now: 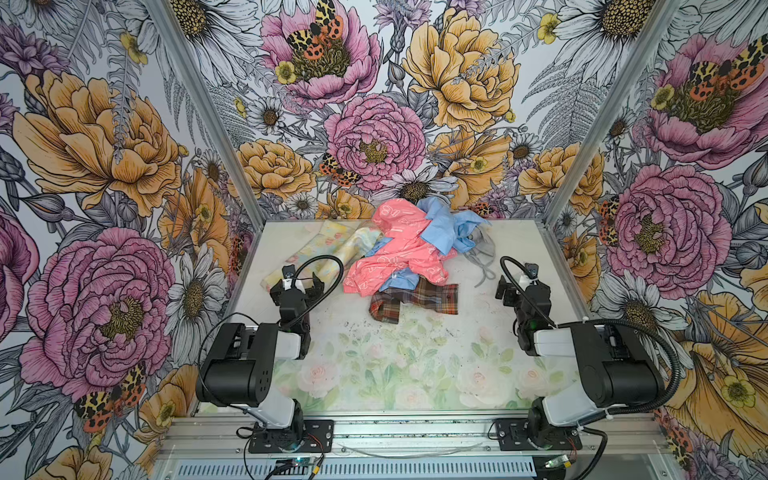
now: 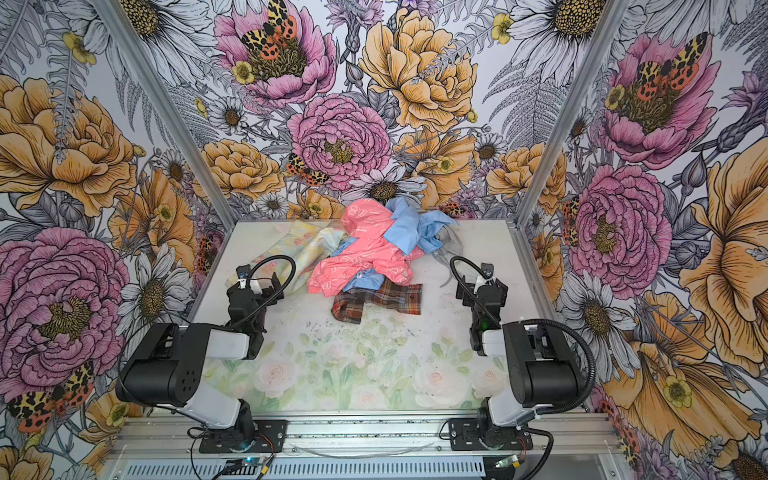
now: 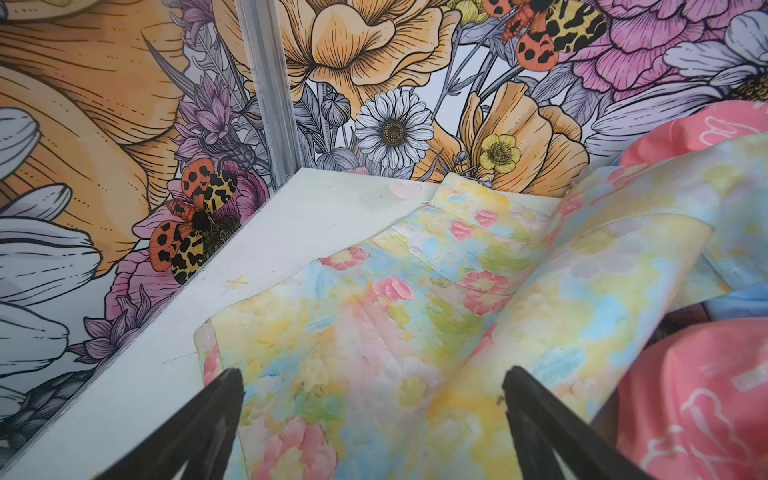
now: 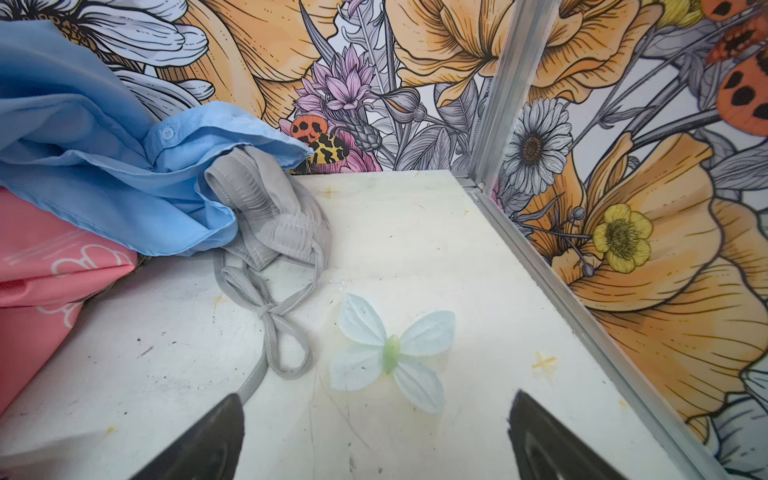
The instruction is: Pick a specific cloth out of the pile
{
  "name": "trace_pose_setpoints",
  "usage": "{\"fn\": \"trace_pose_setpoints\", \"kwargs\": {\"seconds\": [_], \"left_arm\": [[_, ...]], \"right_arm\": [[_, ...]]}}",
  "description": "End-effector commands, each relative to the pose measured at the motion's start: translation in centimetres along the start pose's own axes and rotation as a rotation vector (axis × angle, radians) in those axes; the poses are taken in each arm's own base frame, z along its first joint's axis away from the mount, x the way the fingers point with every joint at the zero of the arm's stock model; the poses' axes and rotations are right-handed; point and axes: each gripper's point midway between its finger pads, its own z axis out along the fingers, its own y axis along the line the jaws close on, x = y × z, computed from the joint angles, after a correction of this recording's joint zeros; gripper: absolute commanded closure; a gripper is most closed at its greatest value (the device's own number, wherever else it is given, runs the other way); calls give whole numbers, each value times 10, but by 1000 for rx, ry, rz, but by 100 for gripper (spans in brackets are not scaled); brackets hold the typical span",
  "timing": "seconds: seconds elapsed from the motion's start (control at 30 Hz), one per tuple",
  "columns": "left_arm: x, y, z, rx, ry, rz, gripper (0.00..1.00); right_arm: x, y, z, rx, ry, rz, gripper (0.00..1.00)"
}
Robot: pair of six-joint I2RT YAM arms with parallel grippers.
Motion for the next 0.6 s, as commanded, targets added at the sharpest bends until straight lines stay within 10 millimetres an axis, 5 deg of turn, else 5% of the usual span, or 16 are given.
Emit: {"fn": "trace_pose_setpoints", "kwargs": {"seconds": [0.0, 0.57], "left_arm": [[-6, 1, 0, -3, -17, -12, 1], [-6, 1, 0, 1, -15, -14, 1]], "right_arm": [[-9, 1, 0, -10, -27, 16, 1], [-8, 1, 0, -10, -26, 15, 1]]}}
